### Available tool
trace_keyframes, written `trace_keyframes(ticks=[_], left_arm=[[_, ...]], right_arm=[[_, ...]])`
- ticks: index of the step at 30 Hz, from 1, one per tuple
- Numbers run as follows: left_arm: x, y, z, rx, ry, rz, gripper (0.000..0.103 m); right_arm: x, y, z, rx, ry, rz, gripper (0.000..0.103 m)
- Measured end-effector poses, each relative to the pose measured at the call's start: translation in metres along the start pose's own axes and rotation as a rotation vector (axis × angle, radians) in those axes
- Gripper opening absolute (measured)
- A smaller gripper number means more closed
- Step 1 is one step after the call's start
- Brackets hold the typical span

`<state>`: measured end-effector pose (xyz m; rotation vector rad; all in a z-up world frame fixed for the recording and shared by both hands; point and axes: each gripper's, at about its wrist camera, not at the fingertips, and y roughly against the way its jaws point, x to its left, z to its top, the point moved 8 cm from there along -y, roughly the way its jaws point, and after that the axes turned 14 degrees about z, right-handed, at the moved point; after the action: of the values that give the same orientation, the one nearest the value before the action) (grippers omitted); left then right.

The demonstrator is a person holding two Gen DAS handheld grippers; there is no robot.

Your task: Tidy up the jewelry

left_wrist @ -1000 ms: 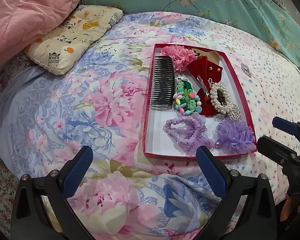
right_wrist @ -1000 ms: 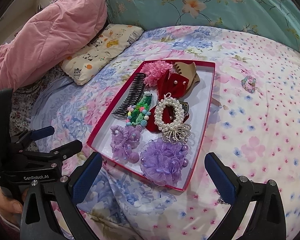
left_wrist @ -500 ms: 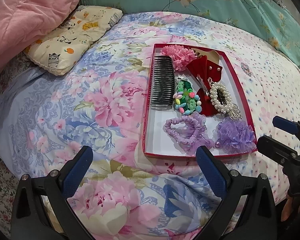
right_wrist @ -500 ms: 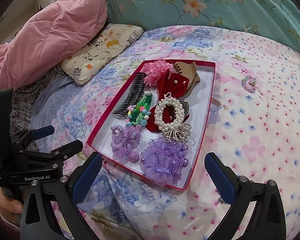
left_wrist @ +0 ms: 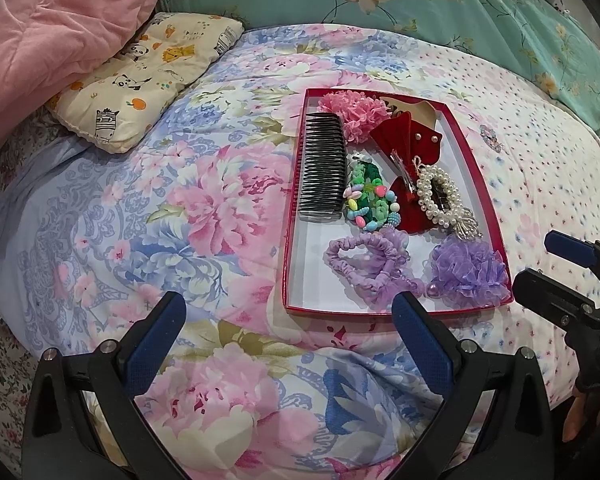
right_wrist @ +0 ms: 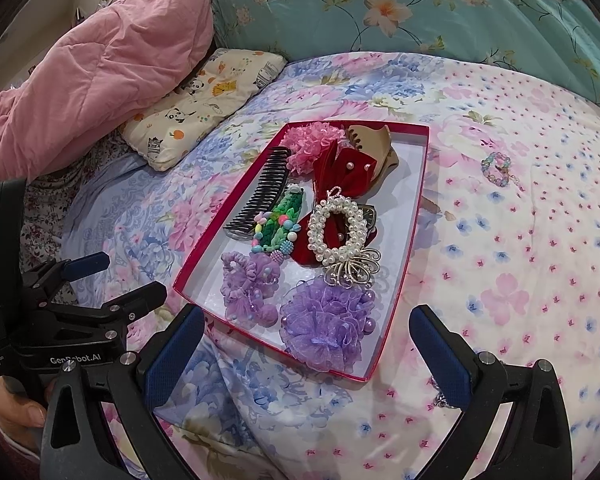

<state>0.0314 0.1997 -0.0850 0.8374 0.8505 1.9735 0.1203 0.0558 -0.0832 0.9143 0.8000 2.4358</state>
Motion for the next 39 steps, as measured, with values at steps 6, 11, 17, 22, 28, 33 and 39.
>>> trace_keyframes(ticks=[6, 11, 17, 22, 28, 33, 39], left_arm=[[-0.0009, 0.0011, 0.0013, -0.002, -0.004, 0.002, 0.103], [-0.0011, 0.0013, 0.0013, -0.002, -0.002, 0.004, 0.103], [-0.0014, 0.0017, 0.0015, -0.004, -0.006, 0.004, 0.103], [-0.0037, 0.0026, 0.0022, -0.007, -0.009, 0.006, 0.103], [-0.0043, 0.0017, 0.0021, -0.004, -0.010, 0.008, 0.103], [-0.0042, 0.0008, 0.0020, -0.004, -0.010, 0.009, 0.103], [-0.0044, 0.0012, 0.0017, -0.004, -0.009, 0.009, 0.103]], right_arm=[[-0.0003, 0.0004, 0.0000, 0.001, 0.002, 0.001, 0.103], [-0.0002, 0.0004, 0.0001, 0.000, 0.001, 0.000, 0.103], [-0.0009, 0.0009, 0.0002, 0.000, 0.000, 0.000, 0.103], [-0.0020, 0.0025, -0.0005, -0.003, -0.004, 0.001, 0.103], [-0.0028, 0.0027, -0.0001, -0.003, -0.005, 0.002, 0.103], [-0.0034, 0.0028, 0.0000, -0.001, -0.006, 0.002, 0.103], [-0.0032, 0.0032, -0.0003, -0.005, -0.005, 0.002, 0.103]])
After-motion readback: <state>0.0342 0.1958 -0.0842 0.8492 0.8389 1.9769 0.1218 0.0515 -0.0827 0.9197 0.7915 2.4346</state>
